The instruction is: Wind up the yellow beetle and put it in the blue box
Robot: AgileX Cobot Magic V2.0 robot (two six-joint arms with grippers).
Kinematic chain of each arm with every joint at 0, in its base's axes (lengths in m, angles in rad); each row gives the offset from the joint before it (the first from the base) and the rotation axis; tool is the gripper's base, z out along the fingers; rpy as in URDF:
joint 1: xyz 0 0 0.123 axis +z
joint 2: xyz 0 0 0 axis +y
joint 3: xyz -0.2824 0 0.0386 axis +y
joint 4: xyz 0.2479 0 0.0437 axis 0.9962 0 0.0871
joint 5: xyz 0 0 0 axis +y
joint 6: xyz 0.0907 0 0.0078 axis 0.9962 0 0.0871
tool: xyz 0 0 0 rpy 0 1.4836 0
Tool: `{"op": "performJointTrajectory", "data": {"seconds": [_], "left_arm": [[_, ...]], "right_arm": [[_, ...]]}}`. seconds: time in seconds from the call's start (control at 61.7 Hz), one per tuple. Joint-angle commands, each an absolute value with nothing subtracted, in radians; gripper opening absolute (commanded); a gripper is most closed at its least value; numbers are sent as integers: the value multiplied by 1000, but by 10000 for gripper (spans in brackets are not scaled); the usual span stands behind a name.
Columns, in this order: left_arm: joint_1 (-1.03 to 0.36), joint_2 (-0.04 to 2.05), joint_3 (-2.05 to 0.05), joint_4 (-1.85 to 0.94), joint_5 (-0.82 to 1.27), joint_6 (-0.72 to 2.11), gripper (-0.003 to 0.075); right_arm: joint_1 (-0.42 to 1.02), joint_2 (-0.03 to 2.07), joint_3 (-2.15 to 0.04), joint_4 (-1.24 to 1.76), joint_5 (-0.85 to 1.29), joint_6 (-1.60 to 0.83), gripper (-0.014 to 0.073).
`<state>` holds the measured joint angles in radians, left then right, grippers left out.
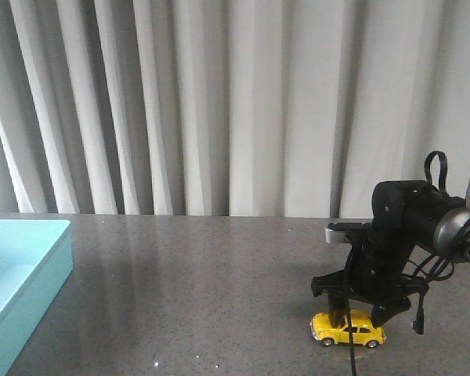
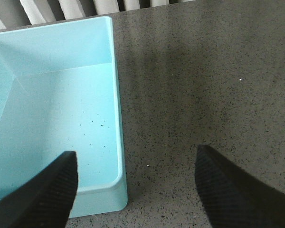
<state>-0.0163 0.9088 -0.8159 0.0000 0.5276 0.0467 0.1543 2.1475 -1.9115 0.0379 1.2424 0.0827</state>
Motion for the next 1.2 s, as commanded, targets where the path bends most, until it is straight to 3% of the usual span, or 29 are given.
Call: {"op": "performJointTrajectory", "data": {"seconds": [0.0, 0.535, 0.924, 1.183], "left_arm": [[-23, 905, -849, -6, 465, 40, 514], [-23, 905, -849, -6, 465, 40, 514], [-23, 905, -849, -6, 465, 40, 514], [-23, 905, -849, -6, 464, 40, 514]], "right_arm": [[119, 2122, -1925, 26, 1286, 60, 507], [-62, 2121, -1925, -93, 1287, -36, 507], [-290, 2121, -1925, 38, 1287, -170, 507], [-309, 2099, -1925, 38, 1287, -203, 507]]}}
